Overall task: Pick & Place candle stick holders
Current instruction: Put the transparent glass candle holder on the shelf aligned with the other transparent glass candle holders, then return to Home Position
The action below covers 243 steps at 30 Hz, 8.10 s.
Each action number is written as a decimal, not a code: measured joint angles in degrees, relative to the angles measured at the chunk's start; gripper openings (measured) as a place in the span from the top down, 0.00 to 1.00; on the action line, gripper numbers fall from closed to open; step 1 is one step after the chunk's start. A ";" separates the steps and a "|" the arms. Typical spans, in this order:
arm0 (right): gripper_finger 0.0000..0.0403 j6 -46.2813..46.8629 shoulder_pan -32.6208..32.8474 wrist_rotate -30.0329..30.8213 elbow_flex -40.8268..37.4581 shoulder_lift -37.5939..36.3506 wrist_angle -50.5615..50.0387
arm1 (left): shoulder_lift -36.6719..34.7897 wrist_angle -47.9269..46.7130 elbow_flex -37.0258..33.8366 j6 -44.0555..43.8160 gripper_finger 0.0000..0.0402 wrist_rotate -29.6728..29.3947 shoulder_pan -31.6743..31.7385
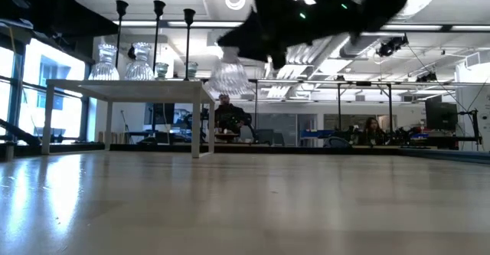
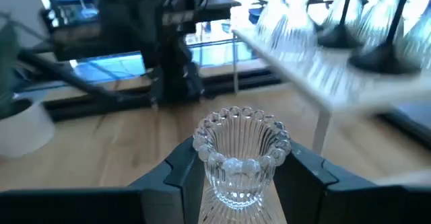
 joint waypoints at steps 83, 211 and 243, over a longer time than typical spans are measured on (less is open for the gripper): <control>0.30 -16.29 -11.78 0.03 37.17 9.85 -21.36 | -0.24 1.76 -0.06 5.90 0.99 0.18 0.02; 1.00 -10.58 -13.35 -16.63 -36.51 -65.27 -21.57 | -12.78 -6.88 -0.04 11.09 1.00 46.88 42.03; 1.00 -11.70 -24.17 -24.78 -36.75 -82.49 -36.47 | -27.04 -1.45 -10.81 13.83 1.00 37.26 47.41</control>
